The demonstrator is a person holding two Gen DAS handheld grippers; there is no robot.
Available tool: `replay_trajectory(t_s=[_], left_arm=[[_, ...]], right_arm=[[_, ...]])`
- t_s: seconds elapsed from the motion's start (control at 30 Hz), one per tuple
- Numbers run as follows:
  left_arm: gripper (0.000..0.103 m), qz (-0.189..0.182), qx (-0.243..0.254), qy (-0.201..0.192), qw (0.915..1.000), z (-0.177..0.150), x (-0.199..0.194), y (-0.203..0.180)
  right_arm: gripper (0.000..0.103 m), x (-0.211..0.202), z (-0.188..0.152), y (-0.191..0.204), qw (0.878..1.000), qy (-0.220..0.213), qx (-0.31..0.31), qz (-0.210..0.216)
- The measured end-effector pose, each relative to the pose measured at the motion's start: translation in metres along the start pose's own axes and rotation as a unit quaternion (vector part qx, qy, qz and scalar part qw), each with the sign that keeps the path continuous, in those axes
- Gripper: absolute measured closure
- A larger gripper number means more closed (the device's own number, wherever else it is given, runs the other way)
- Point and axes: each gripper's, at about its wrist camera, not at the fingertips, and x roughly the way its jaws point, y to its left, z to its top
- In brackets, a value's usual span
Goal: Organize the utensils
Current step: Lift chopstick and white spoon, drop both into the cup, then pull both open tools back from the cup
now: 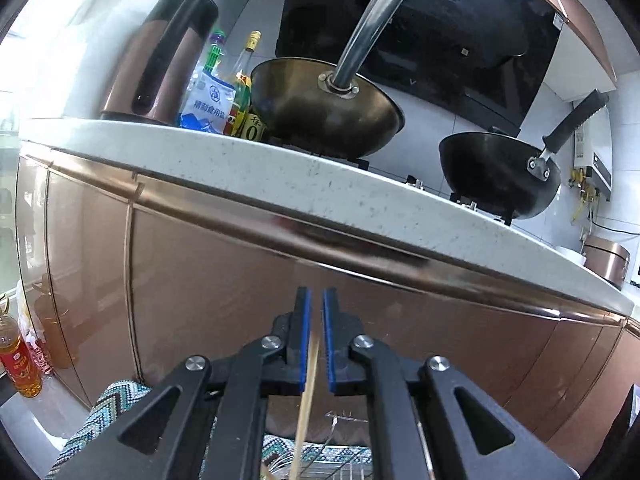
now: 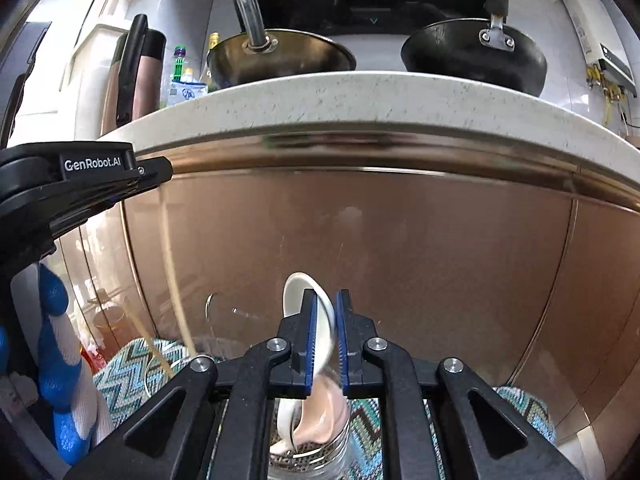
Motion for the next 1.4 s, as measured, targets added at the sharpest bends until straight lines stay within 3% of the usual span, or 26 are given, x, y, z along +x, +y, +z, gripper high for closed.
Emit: replay_trajectory(t_s=[0.2, 0.33, 0.57, 0.8, 0.97, 1.13, 1.4], left_arm=[[0.078, 0.000, 0.007, -0.019, 0.9998, 0.020, -0.031, 0.005], [0.075, 0.008, 0.012, -0.025, 0.9996, 0.037, -0.057, 0.009], [0.061, 0.033, 0.052, -0.025, 0.9978, 0.060, -0.122, 0.009], [0.058, 0.054, 0.089, -0.004, 0.9945, 0.058, -0.187, 0.014], [0.057, 0.062, 0.101, 0.011, 0.9928, 0.048, -0.228, 0.020], [0.057, 0.074, 0.109, 0.016, 0.9911, 0.041, -0.258, 0.024], [0.053, 0.079, 0.103, 0.012, 0.9914, 0.036, -0.294, 0.030]], right_arm=[[0.081, -0.025, 0.014, -0.002, 1.000, -0.019, 0.004, -0.008], [0.079, -0.050, 0.025, 0.001, 1.000, -0.019, 0.006, -0.019], [0.067, -0.103, 0.047, 0.026, 1.000, -0.009, 0.003, -0.028], [0.058, -0.176, 0.060, 0.056, 0.998, -0.026, -0.012, -0.049], [0.056, -0.224, 0.062, 0.068, 0.996, -0.044, -0.017, -0.071], [0.055, -0.264, 0.063, 0.072, 0.994, -0.060, -0.009, -0.089], [0.043, -0.309, 0.060, 0.081, 0.990, -0.080, -0.012, -0.116]])
